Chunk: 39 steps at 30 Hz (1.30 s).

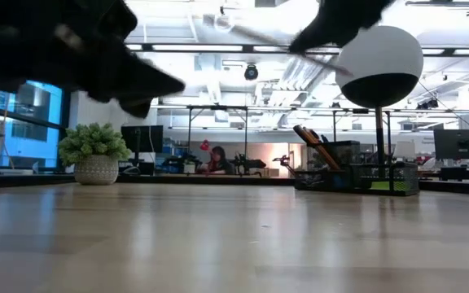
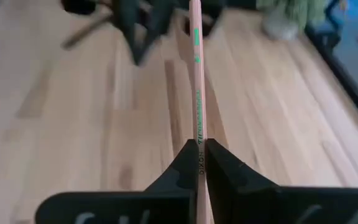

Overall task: Pick and place office supplies into organizer
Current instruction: Put the pink pencil into the black desk organizer

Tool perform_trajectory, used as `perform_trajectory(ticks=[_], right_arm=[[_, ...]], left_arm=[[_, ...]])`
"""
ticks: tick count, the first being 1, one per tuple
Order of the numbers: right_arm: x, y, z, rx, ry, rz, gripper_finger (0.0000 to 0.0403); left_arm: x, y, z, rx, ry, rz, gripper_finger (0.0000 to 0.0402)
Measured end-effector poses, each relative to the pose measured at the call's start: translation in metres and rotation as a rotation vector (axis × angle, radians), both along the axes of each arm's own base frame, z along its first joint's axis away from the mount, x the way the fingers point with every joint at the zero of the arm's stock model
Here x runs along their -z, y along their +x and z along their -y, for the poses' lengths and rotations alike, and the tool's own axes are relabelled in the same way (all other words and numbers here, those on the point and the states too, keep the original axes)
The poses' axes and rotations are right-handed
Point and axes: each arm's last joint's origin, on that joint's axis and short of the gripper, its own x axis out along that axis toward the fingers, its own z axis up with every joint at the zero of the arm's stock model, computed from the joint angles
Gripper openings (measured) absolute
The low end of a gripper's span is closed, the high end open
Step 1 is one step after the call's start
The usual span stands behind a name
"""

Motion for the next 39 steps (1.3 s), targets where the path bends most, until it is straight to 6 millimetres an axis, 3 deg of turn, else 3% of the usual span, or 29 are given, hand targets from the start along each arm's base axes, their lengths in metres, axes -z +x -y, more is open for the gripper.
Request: perform_trajectory(ticks=[5, 9, 16, 21, 26, 31, 36, 39], right_arm=[[-0.019, -0.002, -0.010, -0.060, -0.021, 0.137, 0.0001], [-0.021, 0.002, -0.011, -0.088, -0.050, 0.172, 0.0002], [-0.028, 0.011, -0.009, -0.106, -0.114, 0.265, 0.0002], [-0.026, 0.011, -0.007, -0.094, -0.115, 0.242, 0.0001], [-0.011, 0.010, 0.003, -0.031, -0.064, 0.122, 0.0001], [0.018, 0.026, 0.016, 0.003, -0.036, 0.001, 0.0000], [0.056, 0.052, 0.025, -0.086, 0.030, -0.064, 0.0000], [0.075, 0.072, 0.030, -0.153, 0.038, -0.001, 0.0001]], left_arm=[[-0.021, 0.007, -0.016, -0.011, -0.003, 0.209, 0.0011], [-0.042, 0.021, -0.025, 0.057, -0.005, 0.338, 0.0057], [-0.066, 0.046, -0.024, 0.064, 0.009, 0.363, 0.0171], [-0.065, 0.053, -0.024, 0.062, 0.026, 0.293, 0.0210], [-0.052, 0.053, -0.025, 0.015, 0.039, 0.158, 0.0210], [-0.053, 0.045, -0.026, 0.020, 0.043, 0.032, 0.0185], [-0.067, 0.015, -0.028, -0.004, -0.001, -0.185, 0.0143], [-0.074, -0.012, -0.026, -0.044, -0.049, -0.333, 0.0116]])
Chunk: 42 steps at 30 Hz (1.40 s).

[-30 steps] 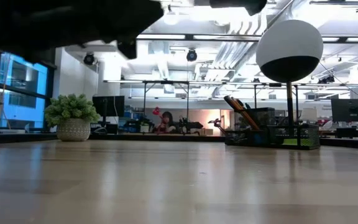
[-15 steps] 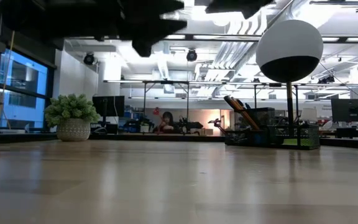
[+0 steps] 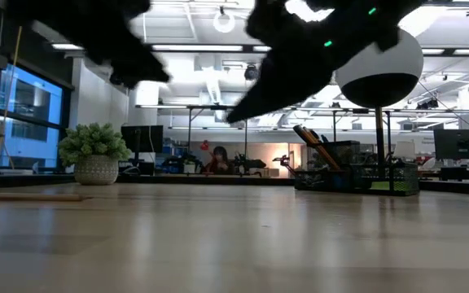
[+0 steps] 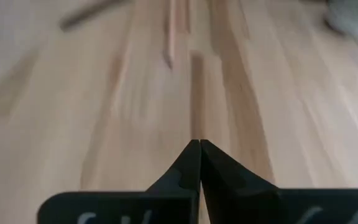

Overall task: Pick and place office supplies into organizer
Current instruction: Put the pink pencil into the black desk organizer

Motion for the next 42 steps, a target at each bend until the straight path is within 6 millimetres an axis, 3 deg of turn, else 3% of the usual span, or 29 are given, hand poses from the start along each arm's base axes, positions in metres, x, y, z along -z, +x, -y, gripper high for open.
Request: perform_trajectory(ticks=[4, 8, 16, 21, 27, 31, 35, 42], right_arm=[[0.010, 0.028, 0.010, -0.085, 0.070, 0.184, 0.0001], [0.014, 0.060, 0.018, -0.146, 0.112, 0.258, 0.0001], [0.050, 0.125, 0.010, -0.253, 0.136, 0.237, 0.0004], [0.071, 0.153, 0.011, -0.264, 0.142, 0.226, 0.0057], [0.081, 0.167, 0.021, -0.222, 0.101, 0.199, 0.0146], [0.091, 0.167, 0.025, -0.197, 0.101, 0.176, 0.0172], [0.105, 0.167, 0.025, -0.187, 0.102, 0.163, 0.0160], [0.112, 0.167, 0.023, -0.221, 0.098, 0.160, 0.0094]], left_arm=[[-0.004, -0.033, 0.013, -0.089, 0.009, -0.129, 0.0079], [-0.003, -0.055, 0.031, -0.124, 0.011, -0.122, 0.0047], [0.008, -0.075, 0.055, -0.157, 0.032, -0.050, 0.0005], [0.006, -0.081, 0.063, -0.137, 0.049, -0.021, 0.0003], [-0.006, -0.092, 0.064, -0.130, 0.030, 0.053, 0.0002], [-0.011, -0.097, 0.062, -0.146, 0.032, 0.081, 0.0001], [-0.012, -0.097, 0.061, -0.148, 0.039, 0.087, 0.0001], [-0.012, -0.097, 0.060, -0.147, 0.053, 0.082, 0.0001]])
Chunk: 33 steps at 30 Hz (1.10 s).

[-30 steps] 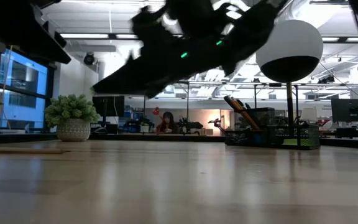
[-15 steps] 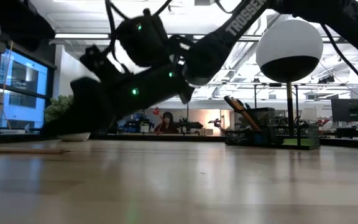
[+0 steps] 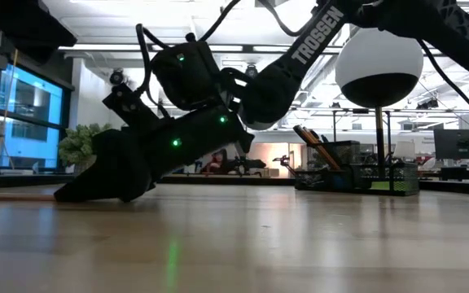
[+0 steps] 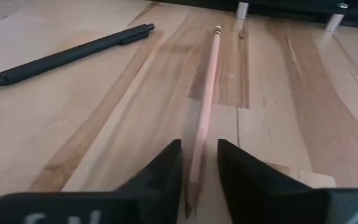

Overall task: Pick and place office supplies into organizer
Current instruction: Put the pink pencil into the black desk organizer

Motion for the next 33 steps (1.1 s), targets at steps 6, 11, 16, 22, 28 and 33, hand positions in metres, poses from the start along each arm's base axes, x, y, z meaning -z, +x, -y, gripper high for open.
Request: perform_trajectory(ticks=[6, 11, 16, 22, 28, 33], right_arm=[[0.003, -0.001, 0.001, -0.008, -0.008, -0.025, 0.0025], [0.004, -0.001, 0.001, -0.012, -0.015, -0.029, 0.0014], [0.004, -0.002, 0.001, -0.004, -0.012, -0.037, 0.0023], [-0.001, -0.003, 0.003, 0.008, -0.011, -0.056, 0.0011], [-0.022, -0.007, 0.004, 0.033, -0.002, -0.118, 0.0006], [-0.058, -0.020, 0.003, 0.081, -0.058, -0.233, 0.0003]], left_arm=[[0.000, 0.000, 0.000, 0.004, 0.009, -0.002, 0.0003], [0.000, 0.000, 0.000, 0.006, 0.008, -0.003, 0.0001], [0.000, 0.000, 0.001, 0.025, -0.003, -0.012, 0.0003], [0.002, -0.001, 0.000, 0.031, 0.003, -0.026, 0.0001], [0.002, -0.001, 0.000, 0.049, 0.039, -0.034, 0.0001], [0.002, -0.001, 0.000, 0.054, 0.055, -0.042, 0.0003]])
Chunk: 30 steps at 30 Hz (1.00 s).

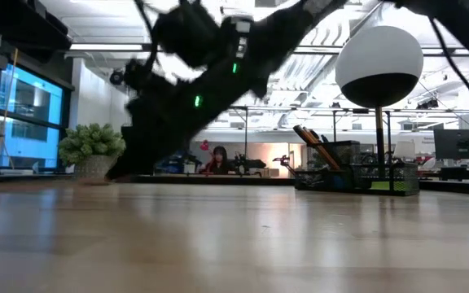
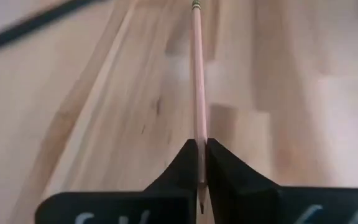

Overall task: Pick and place office supplies into organizer
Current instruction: Put the pink pencil into the black desk organizer

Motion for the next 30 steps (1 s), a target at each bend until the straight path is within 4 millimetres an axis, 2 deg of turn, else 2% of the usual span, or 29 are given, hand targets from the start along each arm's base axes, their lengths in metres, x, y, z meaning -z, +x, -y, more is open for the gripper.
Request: perform_trajectory(ticks=[2, 8, 12, 23, 26, 30], right_arm=[[-0.017, -0.007, -0.003, 0.016, -0.041, -0.042, 0.0003], [-0.052, -0.035, -0.015, 0.065, -0.148, -0.199, 0.0002], [-0.068, -0.068, -0.015, 0.151, -0.183, -0.187, 0.0002], [-0.067, -0.207, 0.009, 0.351, 0.052, 0.384, 0.0002], [-0.067, -0.227, 0.013, 0.370, 0.101, 0.477, 0.0002], [-0.056, -0.226, 0.009, 0.333, 0.103, 0.484, 0.0000]], left_arm=[[0.000, 0.000, 0.000, 0.000, 0.004, -0.005, 0.0005], [0.001, 0.000, 0.000, 0.005, -0.001, -0.009, 0.0005], [0.001, 0.000, 0.000, 0.015, -0.008, -0.013, 0.0005], [-0.008, 0.005, 0.004, 0.043, 0.024, 0.073, 0.0009], [-0.010, 0.006, 0.004, 0.035, 0.041, 0.094, 0.0014], [-0.011, 0.006, 0.002, -0.024, 0.073, 0.113, 0.0019]])
